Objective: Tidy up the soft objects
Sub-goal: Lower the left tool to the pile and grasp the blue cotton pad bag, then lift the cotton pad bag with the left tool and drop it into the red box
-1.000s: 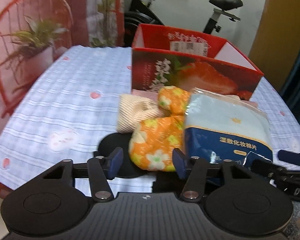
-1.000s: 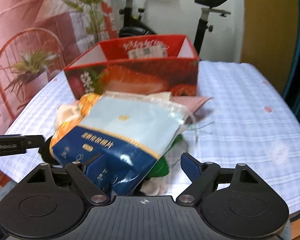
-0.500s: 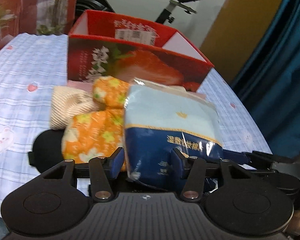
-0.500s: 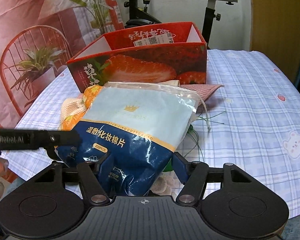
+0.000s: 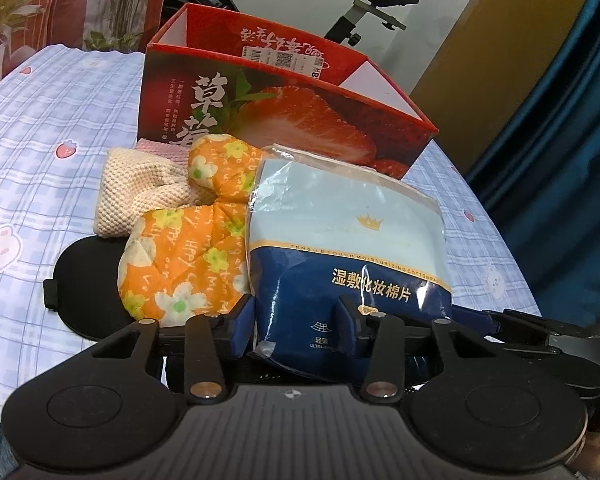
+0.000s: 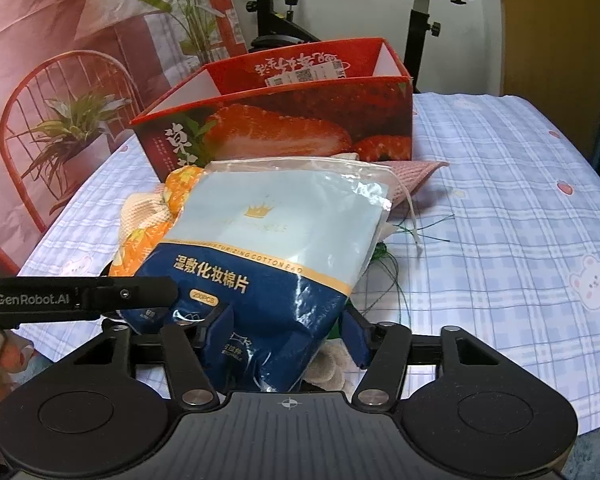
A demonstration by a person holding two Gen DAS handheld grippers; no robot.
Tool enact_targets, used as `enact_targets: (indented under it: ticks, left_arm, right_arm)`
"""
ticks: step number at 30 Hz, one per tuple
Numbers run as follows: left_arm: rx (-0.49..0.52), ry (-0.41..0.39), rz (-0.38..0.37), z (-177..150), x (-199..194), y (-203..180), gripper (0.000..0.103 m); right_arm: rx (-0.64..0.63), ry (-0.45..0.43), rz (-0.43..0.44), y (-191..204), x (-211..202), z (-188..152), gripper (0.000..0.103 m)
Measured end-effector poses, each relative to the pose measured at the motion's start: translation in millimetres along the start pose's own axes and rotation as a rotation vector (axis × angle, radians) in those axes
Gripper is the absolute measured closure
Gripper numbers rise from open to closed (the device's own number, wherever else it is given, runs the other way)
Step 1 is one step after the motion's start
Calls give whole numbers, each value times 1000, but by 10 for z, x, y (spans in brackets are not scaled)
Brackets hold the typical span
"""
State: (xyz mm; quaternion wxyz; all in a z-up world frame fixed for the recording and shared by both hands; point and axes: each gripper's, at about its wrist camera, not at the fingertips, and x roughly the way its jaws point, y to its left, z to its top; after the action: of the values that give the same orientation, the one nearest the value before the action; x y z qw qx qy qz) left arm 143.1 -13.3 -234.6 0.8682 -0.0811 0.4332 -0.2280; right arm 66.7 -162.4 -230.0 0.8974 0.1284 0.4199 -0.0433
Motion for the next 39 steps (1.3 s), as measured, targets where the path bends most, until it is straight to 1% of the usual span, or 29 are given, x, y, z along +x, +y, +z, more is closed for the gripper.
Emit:
enact_targets:
  ticks: [7, 11, 20, 27, 30, 35, 39]
  left_arm:
    - [-15, 5, -15, 18, -37, 9, 57]
    - [-23, -3, -25, 1, -89, 15, 58]
    - [4, -33, -43, -38, -177, -84, 58]
    - [-26, -109, -74, -14, -308, -44, 58]
    - [-21, -141, -72, 52, -352, -51, 58]
    - [33, -225, -79, 289, -508, -120, 58]
    - [59, -293, -70, 537, -603, -164, 58]
  right_arm:
    - [-9, -4, 3, 37, -19, 13, 58]
    - [-32, -29, -3, 110, -98, 46, 62]
    - [-60, -60, -8, 130, -174, 86, 64]
    - [-119, -128, 0, 215, -321, 153, 65]
    - [-140, -152, 7, 241, -366, 215, 65]
    - [-182, -205, 18, 305, -460, 427, 65]
    - [-229, -270, 27, 369, -570, 695, 65]
